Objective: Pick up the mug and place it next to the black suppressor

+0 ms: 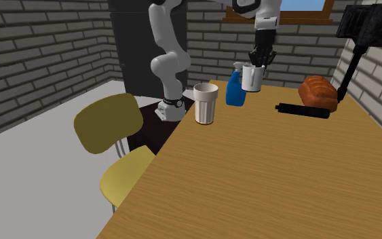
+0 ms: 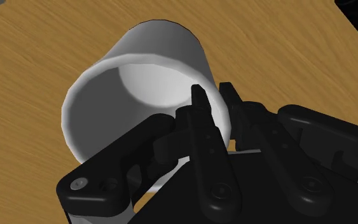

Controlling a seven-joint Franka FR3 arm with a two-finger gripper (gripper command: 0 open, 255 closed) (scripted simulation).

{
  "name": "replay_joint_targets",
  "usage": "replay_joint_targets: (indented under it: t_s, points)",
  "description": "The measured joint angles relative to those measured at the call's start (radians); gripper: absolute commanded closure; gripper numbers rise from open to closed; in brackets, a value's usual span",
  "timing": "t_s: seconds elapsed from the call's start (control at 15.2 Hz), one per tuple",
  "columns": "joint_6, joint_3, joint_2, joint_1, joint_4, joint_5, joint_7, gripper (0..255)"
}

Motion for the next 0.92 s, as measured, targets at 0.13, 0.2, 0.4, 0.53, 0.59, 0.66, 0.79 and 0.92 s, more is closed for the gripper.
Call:
replay_joint_targets:
  t_s: [0.13, 0.2, 0.4, 0.53, 0.59, 0.66, 0.79, 0.92]
  points:
    - [-0.01, 0.031, 0.026, 0.013, 0.031, 0.0, 0.045, 255]
    - [-0.013, 0.05, 0.049, 0.02, 0.055, -0.003, 0.072, 255]
    - [-0.032, 0.103, 0.107, 0.042, 0.121, -0.012, 0.151, 255]
    - [-0.038, 0.138, 0.144, 0.058, 0.156, -0.021, 0.207, 255]
    - [-0.043, 0.154, 0.166, 0.065, 0.18, -0.028, 0.232, 255]
    - [-0.054, 0.168, 0.191, 0.071, 0.211, -0.037, 0.255, 255]
    - [-0.072, 0.2, 0.244, 0.089, 0.27, -0.057, 0.311, 255]
    - [-0.09, 0.229, 0.303, 0.109, 0.335, -0.083, 0.366, 255]
